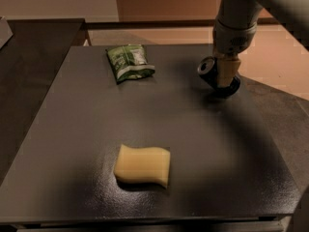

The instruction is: Knock pepsi can over

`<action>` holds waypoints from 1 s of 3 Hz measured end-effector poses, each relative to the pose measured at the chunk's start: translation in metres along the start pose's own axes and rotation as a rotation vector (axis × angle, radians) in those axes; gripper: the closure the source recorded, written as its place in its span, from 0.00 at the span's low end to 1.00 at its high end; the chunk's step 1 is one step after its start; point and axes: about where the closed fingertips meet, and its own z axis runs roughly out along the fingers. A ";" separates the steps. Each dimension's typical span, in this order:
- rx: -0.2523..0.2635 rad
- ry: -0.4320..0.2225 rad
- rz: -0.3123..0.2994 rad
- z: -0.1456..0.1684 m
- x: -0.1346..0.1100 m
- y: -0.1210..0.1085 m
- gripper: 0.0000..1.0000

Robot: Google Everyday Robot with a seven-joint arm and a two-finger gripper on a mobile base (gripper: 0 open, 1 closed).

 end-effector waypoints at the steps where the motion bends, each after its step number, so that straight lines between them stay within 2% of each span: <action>1: -0.012 0.023 -0.025 0.008 -0.003 0.000 0.35; 2: 0.001 0.017 -0.025 0.009 -0.004 -0.004 0.13; 3: 0.011 0.014 -0.026 0.011 -0.005 -0.007 0.00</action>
Offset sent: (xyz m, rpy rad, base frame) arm 0.0013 0.0021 -0.0074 -0.0240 0.0112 0.0197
